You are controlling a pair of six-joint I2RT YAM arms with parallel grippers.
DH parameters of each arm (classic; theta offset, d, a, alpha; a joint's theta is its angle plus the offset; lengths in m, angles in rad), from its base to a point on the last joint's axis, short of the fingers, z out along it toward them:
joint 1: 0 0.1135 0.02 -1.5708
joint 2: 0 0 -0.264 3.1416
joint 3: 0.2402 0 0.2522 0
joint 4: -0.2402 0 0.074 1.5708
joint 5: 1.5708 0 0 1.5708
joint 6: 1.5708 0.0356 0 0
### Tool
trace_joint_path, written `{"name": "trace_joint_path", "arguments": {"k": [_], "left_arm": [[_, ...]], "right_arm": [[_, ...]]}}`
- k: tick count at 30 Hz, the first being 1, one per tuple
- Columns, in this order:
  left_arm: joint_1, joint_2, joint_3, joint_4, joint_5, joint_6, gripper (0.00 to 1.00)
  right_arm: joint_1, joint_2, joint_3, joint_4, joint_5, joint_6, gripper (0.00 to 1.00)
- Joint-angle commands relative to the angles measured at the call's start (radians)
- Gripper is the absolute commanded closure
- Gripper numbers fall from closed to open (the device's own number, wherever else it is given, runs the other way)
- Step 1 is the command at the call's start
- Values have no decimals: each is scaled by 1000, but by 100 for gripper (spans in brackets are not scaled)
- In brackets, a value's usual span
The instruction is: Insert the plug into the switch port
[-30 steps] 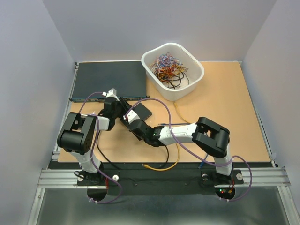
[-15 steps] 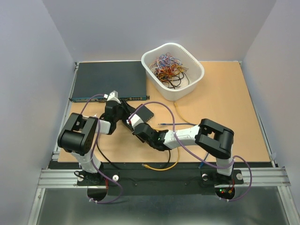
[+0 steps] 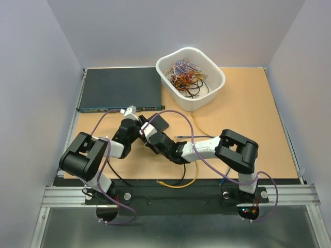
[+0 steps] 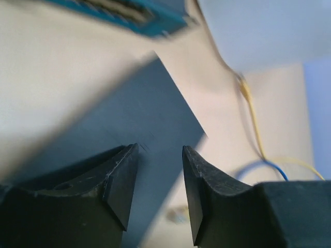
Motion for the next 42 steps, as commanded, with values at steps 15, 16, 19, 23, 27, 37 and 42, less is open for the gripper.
{"name": "trace_joint_path", "arguments": {"k": [15,16,19,23,27,37,42], "left_arm": [[-85,-25,-74,-225,183,-54,47],[-85,-35,-56,-252,177,-51,47],[-82,-86,-20,-323,159,-30,47],[-54,-134,64,-400,122,4,47],[23,-151,124,-447,114,30,47],[164,-120,297,-512,22,76,47],[168,13,355,-520,4,87,47]], "right_arm": [[-75,15,-102,329,41,115,99],[-75,8,-124,328,43,128,99],[-73,-38,-167,327,54,172,77],[-73,-130,-246,327,57,194,57],[-73,-242,-302,314,67,208,47],[-75,-359,-348,257,8,201,40],[-75,-293,-285,177,-80,186,36]]}}
